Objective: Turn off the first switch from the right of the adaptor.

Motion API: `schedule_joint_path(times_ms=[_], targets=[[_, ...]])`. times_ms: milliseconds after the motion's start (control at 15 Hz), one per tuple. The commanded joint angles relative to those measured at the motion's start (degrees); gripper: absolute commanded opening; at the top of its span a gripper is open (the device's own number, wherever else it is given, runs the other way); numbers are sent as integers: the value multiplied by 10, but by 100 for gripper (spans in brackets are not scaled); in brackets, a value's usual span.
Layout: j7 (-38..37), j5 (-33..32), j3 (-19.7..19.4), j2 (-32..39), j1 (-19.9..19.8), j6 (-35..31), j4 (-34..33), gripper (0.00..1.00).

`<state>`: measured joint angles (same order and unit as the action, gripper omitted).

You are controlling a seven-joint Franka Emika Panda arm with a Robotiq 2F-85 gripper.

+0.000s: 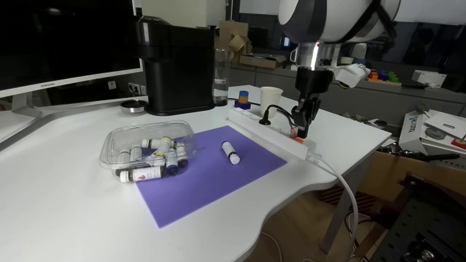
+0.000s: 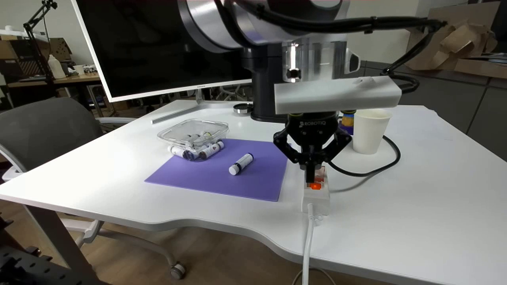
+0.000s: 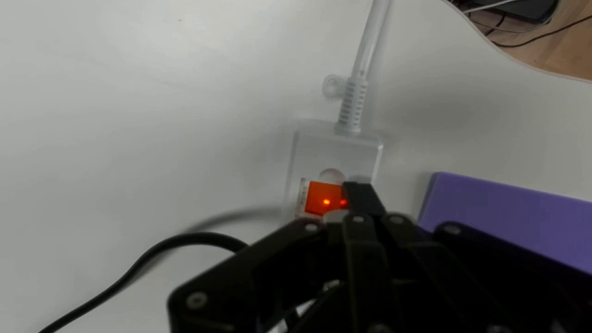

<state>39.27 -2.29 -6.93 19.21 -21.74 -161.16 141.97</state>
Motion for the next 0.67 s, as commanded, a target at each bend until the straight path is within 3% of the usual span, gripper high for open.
schedule_joint_path(times_ms=[0,600], targets=[[12,7,12,18,-17,-1,-22,0],[0,-4,17,56,-16,0,-55,0]])
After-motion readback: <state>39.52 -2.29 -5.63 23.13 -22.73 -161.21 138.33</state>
